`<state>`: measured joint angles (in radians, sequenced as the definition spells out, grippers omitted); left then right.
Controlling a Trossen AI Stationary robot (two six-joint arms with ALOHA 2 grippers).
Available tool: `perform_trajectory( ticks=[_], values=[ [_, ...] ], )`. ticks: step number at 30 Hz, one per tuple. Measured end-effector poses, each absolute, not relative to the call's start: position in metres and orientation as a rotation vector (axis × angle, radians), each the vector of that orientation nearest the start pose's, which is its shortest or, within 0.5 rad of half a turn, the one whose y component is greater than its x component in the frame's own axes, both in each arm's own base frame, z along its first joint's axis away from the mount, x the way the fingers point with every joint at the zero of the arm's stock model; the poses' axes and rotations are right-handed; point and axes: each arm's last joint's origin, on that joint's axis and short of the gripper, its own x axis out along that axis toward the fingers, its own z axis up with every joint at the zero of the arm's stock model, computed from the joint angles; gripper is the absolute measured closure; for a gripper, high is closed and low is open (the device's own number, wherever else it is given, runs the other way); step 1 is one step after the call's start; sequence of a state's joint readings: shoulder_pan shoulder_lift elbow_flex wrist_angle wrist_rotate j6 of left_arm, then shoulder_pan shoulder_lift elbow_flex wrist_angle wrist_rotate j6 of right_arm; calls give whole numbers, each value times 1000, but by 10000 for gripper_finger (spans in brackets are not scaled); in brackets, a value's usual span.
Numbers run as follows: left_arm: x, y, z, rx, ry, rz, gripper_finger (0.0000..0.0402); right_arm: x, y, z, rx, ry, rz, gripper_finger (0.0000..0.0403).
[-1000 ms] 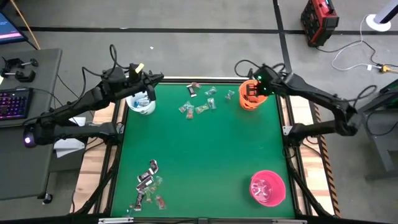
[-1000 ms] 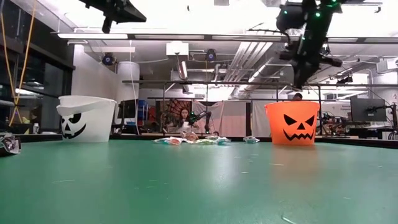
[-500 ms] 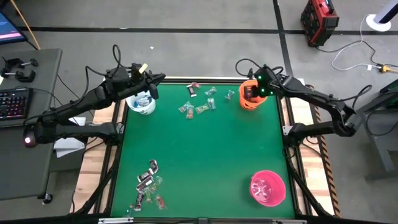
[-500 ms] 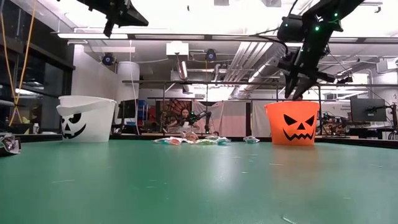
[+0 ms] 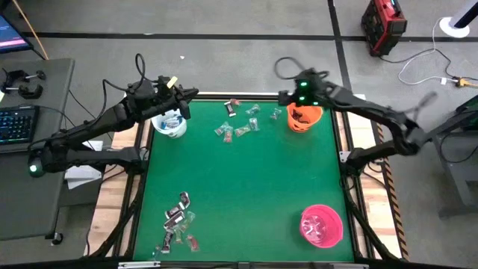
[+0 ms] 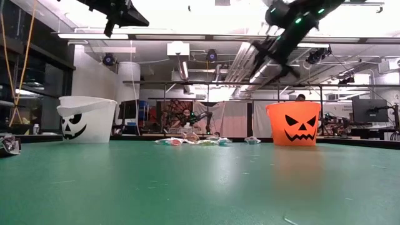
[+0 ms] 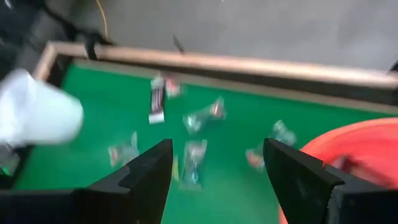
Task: Sort candy by brand, put in halloween buckets
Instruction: Put the brown chocolate bar into the orange bucket
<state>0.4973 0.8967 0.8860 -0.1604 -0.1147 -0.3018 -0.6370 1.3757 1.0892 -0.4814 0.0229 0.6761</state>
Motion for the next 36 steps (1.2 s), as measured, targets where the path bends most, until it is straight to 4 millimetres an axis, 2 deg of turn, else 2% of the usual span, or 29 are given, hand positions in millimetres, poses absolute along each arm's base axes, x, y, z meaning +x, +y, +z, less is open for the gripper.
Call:
perform_trajectory(
  ticks=[7, 12, 17, 20, 23, 27, 33, 36],
  values=[
    [171, 96, 351, -325, 77, 632, 402, 326, -176, 237, 867, 716, -661, 161],
    [171, 96, 351, -326, 76, 632, 401, 380, -193, 232, 825, 783, -657, 161],
    [171, 96, 351, -326, 76, 632, 401, 420, -215, 225, 813, 863, -697, 161],
    [171, 96, 351, -327, 76, 632, 402, 441, -226, 222, 815, 846, -709, 161],
    [171, 96, 351, -326, 76, 632, 401, 458, -233, 221, 834, 815, -674, 161],
    [171, 96, 351, -326, 76, 632, 402, 470, -236, 222, 842, 783, -649, 161],
    [171, 96, 351, -323, 82, 603, 402, 473, -238, 219, 795, 784, -675, 161],
    [171, 95, 351, -298, 91, 589, 401, 467, -241, 217, 756, 809, -780, 161]
  ],
)
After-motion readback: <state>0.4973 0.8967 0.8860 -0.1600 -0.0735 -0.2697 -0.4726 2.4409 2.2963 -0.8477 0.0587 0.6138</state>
